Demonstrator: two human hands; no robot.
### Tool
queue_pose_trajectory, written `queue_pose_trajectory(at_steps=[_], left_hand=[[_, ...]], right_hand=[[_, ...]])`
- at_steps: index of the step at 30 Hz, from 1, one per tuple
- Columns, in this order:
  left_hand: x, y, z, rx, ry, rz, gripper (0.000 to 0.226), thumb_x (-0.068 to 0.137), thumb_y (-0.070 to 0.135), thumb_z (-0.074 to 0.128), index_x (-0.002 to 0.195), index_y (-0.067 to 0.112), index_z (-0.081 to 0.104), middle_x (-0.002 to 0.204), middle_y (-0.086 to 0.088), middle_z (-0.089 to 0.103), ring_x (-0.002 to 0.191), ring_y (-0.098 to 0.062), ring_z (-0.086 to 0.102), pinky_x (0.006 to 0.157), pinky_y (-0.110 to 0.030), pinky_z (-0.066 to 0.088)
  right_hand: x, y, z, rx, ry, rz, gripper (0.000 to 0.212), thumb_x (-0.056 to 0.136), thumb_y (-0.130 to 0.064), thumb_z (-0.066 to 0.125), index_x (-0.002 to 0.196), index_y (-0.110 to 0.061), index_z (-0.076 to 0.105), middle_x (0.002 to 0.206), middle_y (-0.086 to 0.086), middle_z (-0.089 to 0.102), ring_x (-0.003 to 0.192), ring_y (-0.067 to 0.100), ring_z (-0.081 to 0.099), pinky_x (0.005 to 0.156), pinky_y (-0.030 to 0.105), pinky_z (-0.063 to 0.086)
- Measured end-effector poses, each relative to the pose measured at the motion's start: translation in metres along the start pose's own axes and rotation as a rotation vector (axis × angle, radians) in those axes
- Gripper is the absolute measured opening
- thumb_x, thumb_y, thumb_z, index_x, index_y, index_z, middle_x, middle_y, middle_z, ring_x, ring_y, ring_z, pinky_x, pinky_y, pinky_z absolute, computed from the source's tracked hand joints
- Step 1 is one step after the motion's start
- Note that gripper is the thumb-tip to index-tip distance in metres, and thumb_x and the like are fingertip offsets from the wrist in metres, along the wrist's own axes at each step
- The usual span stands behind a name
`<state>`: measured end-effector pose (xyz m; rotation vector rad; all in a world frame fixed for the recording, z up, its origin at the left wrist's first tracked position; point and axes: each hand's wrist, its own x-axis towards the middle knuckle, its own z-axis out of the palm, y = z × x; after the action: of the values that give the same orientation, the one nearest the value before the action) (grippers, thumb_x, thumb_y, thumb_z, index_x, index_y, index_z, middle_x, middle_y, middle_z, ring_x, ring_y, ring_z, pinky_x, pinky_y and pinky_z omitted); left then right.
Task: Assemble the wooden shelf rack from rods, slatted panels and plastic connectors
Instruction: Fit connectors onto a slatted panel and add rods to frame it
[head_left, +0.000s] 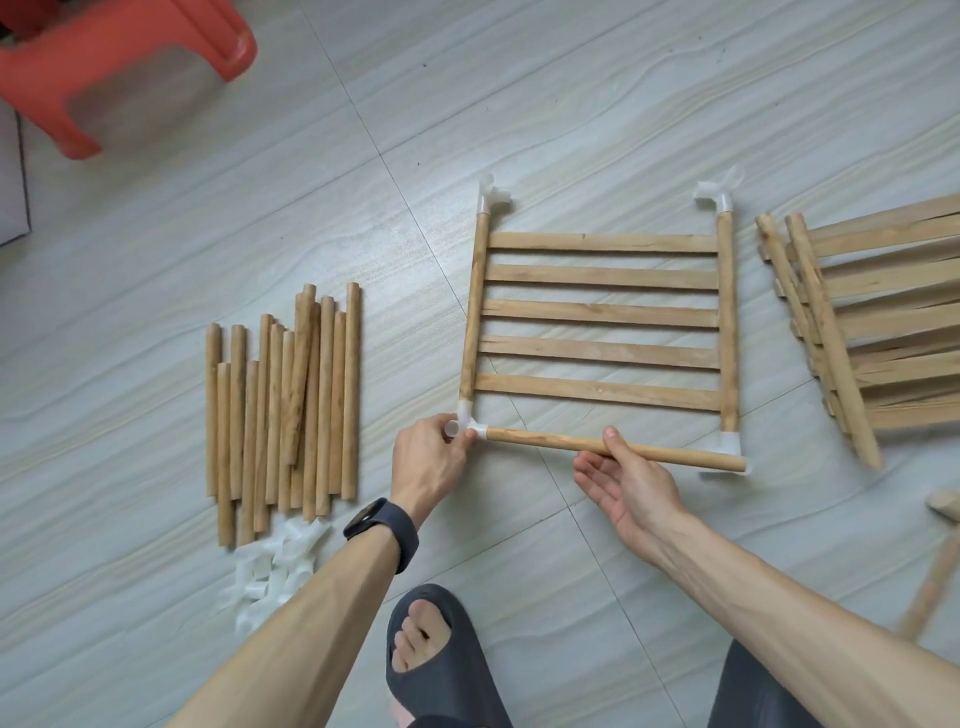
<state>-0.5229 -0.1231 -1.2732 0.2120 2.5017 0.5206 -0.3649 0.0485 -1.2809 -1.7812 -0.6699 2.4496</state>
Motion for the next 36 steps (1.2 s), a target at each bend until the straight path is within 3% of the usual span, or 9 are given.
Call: queue_pose_trajectory(at_steps=[5, 8, 11, 13, 16, 19, 25, 30, 36], left_hand=[[0.002, 0.004, -0.005, 0.210, -0.031, -0.008, 0.033, 0.100, 0.044, 0.051, 0.117, 0.019, 0.064, 0.115, -0.003, 0.067, 0.104, -0.029, 0.061, 0.073, -0.036, 0.046], [-0.004, 0.016, -0.008, 0.321, -0.026, 0.057, 0.041, 0.099, 0.038, 0.048, 0.135, 0.017, 0.050, 0.132, -0.011, 0.055, 0.119, -0.032, 0.050, 0.085, -0.045, 0.050], [-0.011, 0.038, -0.006, 0.458, 0.048, 0.317, 0.061, 0.095, 0.031, 0.054, 0.150, 0.017, 0.032, 0.149, -0.014, 0.040, 0.131, -0.033, 0.040, 0.098, -0.043, 0.045], [-0.012, 0.061, 0.005, 0.512, 0.018, 0.532, 0.062, 0.093, 0.034, 0.055, 0.149, 0.020, 0.034, 0.153, -0.009, 0.037, 0.137, -0.030, 0.036, 0.105, -0.041, 0.039], [-0.014, 0.096, 0.034, 0.640, -0.132, 0.783, 0.053, 0.094, 0.048, 0.054, 0.141, 0.026, 0.045, 0.157, -0.007, 0.034, 0.146, -0.029, 0.025, 0.115, -0.041, 0.025], [-0.017, 0.119, 0.067, 0.774, -0.278, 0.833, 0.042, 0.096, 0.059, 0.049, 0.128, 0.033, 0.057, 0.161, -0.006, 0.025, 0.152, -0.037, 0.007, 0.120, -0.059, 0.009], [-0.017, 0.119, 0.090, 0.806, -0.361, 0.737, 0.044, 0.101, 0.065, 0.030, 0.111, 0.034, 0.058, 0.166, -0.002, 0.005, 0.150, -0.050, -0.006, 0.112, -0.074, 0.011], [-0.011, 0.110, 0.084, 0.832, -0.363, 0.773, 0.052, 0.100, 0.067, 0.020, 0.110, 0.026, 0.051, 0.168, -0.006, -0.001, 0.150, -0.052, -0.005, 0.114, -0.068, 0.017], [-0.008, 0.109, 0.080, 0.772, -0.335, 0.822, 0.066, 0.093, 0.070, 0.010, 0.108, 0.021, 0.051, 0.168, -0.006, 0.009, 0.151, -0.050, 0.002, 0.117, -0.059, 0.022]], right_hand=[[0.001, -0.005, 0.002, -0.079, -0.064, 0.104, 0.034, 0.097, -0.034, 0.067, 0.104, 0.000, 0.066, 0.087, 0.016, 0.076, 0.070, 0.021, 0.075, 0.060, 0.030, 0.061], [-0.007, -0.018, -0.010, -0.304, -0.115, 0.159, 0.051, 0.093, -0.046, 0.069, 0.109, 0.002, 0.069, 0.096, 0.016, 0.077, 0.074, 0.022, 0.074, 0.064, 0.031, 0.061], [-0.021, -0.038, -0.039, -0.669, -0.163, 0.162, 0.056, 0.088, -0.060, 0.069, 0.097, -0.004, 0.075, 0.092, 0.013, 0.078, 0.078, 0.023, 0.075, 0.060, 0.029, 0.056], [-0.030, -0.052, -0.067, -0.771, -0.102, 0.129, 0.042, 0.091, -0.047, 0.067, 0.088, -0.005, 0.073, 0.079, 0.011, 0.075, 0.072, 0.022, 0.073, 0.057, 0.030, 0.052], [-0.032, -0.062, -0.103, -0.624, 0.132, 0.027, 0.020, 0.093, -0.020, 0.059, 0.085, -0.003, 0.067, 0.069, 0.012, 0.064, 0.059, 0.024, 0.066, 0.054, 0.031, 0.048], [-0.024, -0.071, -0.122, -0.522, 0.313, -0.130, 0.029, 0.102, -0.035, 0.054, 0.108, -0.007, 0.059, 0.097, 0.010, 0.066, 0.074, 0.027, 0.069, 0.061, 0.036, 0.055], [-0.009, -0.082, -0.109, -0.592, 0.144, -0.075, 0.055, 0.090, -0.067, 0.058, 0.114, -0.017, 0.054, 0.103, 0.011, 0.073, 0.077, 0.030, 0.077, 0.066, 0.039, 0.063], [0.009, -0.081, -0.095, -0.570, 0.171, -0.079, 0.041, 0.092, -0.026, 0.067, 0.120, 0.001, 0.055, 0.089, 0.017, 0.076, 0.074, 0.022, 0.075, 0.064, 0.033, 0.060], [0.012, -0.080, -0.098, -0.434, 0.164, -0.061, 0.015, 0.093, -0.017, 0.057, 0.098, -0.004, 0.061, 0.086, 0.013, 0.067, 0.070, 0.022, 0.075, 0.065, 0.033, 0.061]])
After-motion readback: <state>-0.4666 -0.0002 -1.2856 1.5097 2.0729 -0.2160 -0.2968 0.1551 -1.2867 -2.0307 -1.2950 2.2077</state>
